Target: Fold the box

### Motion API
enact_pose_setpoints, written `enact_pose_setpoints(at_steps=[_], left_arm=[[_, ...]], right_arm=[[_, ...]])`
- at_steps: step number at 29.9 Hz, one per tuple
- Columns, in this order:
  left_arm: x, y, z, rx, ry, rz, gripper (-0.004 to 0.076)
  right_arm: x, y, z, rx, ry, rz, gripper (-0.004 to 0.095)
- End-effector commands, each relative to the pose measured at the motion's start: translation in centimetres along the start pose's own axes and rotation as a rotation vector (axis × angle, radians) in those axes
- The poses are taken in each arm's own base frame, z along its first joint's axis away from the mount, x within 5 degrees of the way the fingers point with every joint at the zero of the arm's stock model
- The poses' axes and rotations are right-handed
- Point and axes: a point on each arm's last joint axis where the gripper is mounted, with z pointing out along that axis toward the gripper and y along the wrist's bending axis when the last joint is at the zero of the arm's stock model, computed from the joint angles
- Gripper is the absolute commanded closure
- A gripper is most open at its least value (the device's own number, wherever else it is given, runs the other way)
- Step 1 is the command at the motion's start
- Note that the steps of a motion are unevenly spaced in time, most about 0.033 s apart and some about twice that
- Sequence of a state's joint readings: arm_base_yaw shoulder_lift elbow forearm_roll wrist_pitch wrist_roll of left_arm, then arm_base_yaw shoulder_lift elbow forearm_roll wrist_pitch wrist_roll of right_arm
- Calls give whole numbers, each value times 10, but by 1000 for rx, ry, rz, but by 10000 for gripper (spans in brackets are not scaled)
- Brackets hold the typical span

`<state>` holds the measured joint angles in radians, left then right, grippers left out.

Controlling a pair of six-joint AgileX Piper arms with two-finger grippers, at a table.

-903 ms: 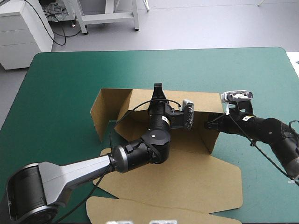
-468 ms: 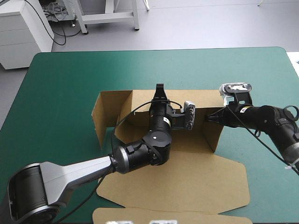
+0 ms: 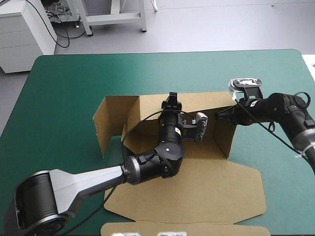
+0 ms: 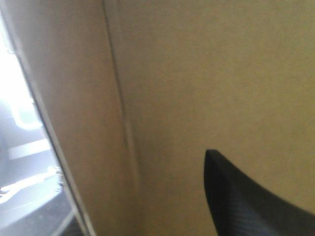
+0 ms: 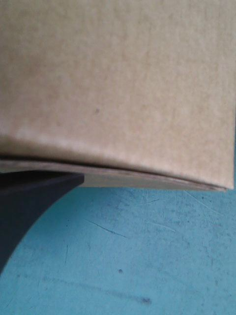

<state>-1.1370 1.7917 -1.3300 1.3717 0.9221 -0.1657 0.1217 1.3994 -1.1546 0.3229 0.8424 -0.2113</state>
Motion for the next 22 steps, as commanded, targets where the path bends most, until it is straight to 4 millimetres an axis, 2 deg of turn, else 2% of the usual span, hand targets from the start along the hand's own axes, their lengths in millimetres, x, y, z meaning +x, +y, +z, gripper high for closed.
enact_pose_setpoints(at_steps=[1,8,11,14,18,22], left_arm=[[-7,26,-26,-136,-91,-18,315],[-13,61,-71,-375,-238,-82,321],[-5,76,-83,-441,-255,-93,369],[7,88,-92,-472,-237,-133,485],[30,105,-104,-516,-200,-205,732],[63,125,-106,-540,-163,-345,725]], right_arm=[[-6,4,-5,-34,47,20,905],[-26,2,-3,-26,69,11,905],[-34,2,-3,-25,76,4,907],[-43,1,-2,-14,72,-5,907],[-53,-3,8,1,119,-4,907],[-60,-7,23,7,170,-9,908]])
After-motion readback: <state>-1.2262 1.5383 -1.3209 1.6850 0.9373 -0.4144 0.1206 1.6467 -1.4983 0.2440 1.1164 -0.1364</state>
